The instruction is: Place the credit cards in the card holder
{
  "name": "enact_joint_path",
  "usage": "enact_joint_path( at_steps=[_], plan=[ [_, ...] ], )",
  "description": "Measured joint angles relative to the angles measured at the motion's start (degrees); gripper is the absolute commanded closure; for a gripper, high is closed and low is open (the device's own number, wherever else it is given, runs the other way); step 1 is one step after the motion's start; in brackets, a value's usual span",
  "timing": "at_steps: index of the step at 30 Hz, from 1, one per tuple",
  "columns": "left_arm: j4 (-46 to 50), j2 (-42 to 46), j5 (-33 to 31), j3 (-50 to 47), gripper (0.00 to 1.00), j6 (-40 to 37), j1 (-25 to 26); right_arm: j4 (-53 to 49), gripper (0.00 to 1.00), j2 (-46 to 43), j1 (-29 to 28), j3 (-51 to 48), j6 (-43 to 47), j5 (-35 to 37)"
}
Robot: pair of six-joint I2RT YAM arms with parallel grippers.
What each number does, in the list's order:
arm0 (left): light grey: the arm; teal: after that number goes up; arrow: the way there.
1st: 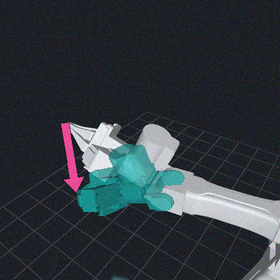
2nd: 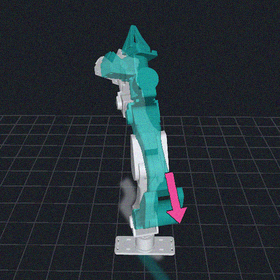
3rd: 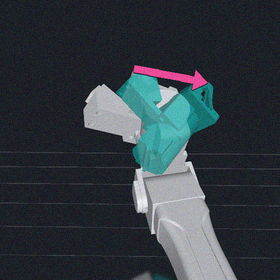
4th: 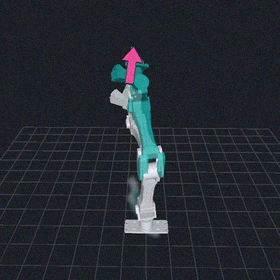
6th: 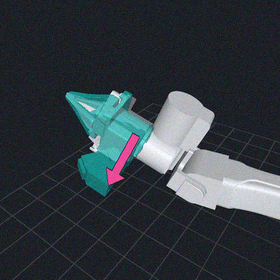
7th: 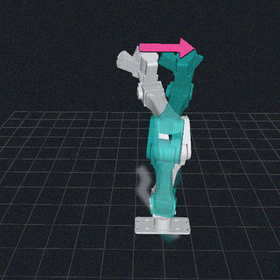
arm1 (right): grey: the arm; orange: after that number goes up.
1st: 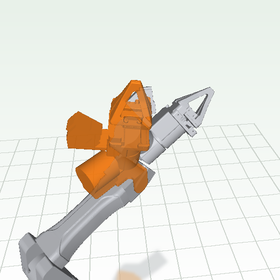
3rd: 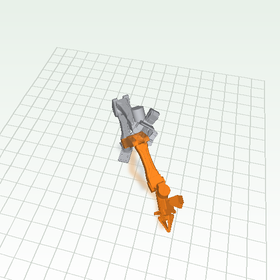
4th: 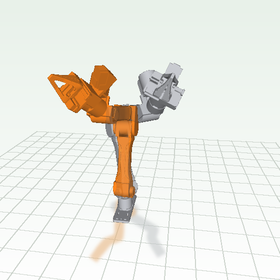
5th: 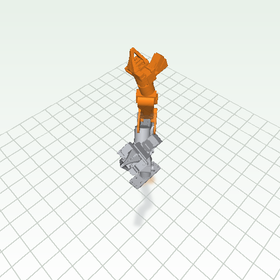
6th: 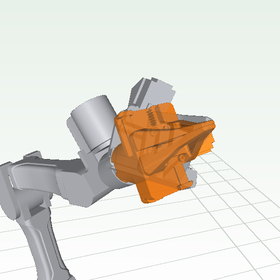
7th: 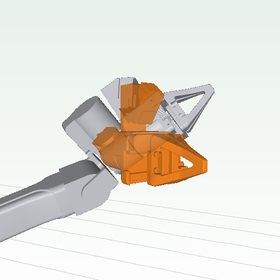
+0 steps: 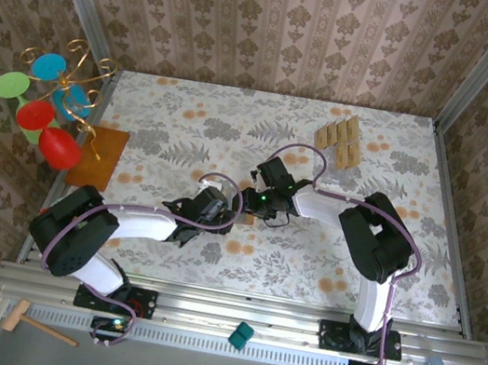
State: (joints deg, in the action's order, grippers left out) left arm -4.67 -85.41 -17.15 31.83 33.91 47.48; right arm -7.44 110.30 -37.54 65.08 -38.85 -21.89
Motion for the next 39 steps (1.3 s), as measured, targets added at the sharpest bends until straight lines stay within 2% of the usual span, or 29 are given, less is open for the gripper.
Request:
enact_joint_path(
  at_steps=[39],
  plan=[
    [-0.15, 0.0, 0.15, -0.11, 0.07, 0.02, -0.33, 2.99, 0.5, 0.15, 1.92, -1.18, -2.93, -2.82]
  ],
)
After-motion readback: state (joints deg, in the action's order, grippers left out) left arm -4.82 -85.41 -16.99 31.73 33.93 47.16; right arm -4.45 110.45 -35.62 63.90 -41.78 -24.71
